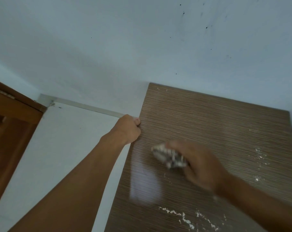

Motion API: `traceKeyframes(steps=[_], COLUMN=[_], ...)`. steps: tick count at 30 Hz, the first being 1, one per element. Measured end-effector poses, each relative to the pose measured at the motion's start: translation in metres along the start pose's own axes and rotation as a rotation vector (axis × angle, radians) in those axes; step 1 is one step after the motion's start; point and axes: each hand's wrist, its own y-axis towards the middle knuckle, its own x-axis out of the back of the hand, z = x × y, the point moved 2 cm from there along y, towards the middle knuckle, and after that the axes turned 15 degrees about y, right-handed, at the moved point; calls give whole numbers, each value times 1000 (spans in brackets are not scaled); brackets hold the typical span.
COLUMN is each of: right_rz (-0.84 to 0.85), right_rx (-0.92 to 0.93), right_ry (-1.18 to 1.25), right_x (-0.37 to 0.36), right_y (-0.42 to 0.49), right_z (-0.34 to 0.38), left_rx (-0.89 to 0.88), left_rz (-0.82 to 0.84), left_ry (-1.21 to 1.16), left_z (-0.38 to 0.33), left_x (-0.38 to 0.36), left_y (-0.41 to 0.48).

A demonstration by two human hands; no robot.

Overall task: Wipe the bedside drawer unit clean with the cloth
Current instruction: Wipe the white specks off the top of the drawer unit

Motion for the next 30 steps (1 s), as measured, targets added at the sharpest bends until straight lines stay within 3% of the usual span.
traceKeyframes(steps=[6, 11, 15, 22, 25, 30], right_rz=[-211, -77, -198, 21, 85, 152], right_rx=[-93, -252, -221, -102, -74, -32], right_ry=[-282, -360, -192, -73, -28, 18], right_x=[50, 26, 5, -30, -49, -63], right_y=[139, 183, 155, 38, -16, -69], right_z=[-20, -58, -55, -21, -9, 12], left_rx=[37, 24, 11, 131, 47, -97], left_rz=[43, 57, 65, 134, 97, -114], left_ry=[-128, -113, -143, -516, -444, -135], left_z=[5, 5, 6, 16, 22, 21], left_x=[0, -1, 0, 3, -1, -13], left_y=[1, 0, -2, -10, -15, -22])
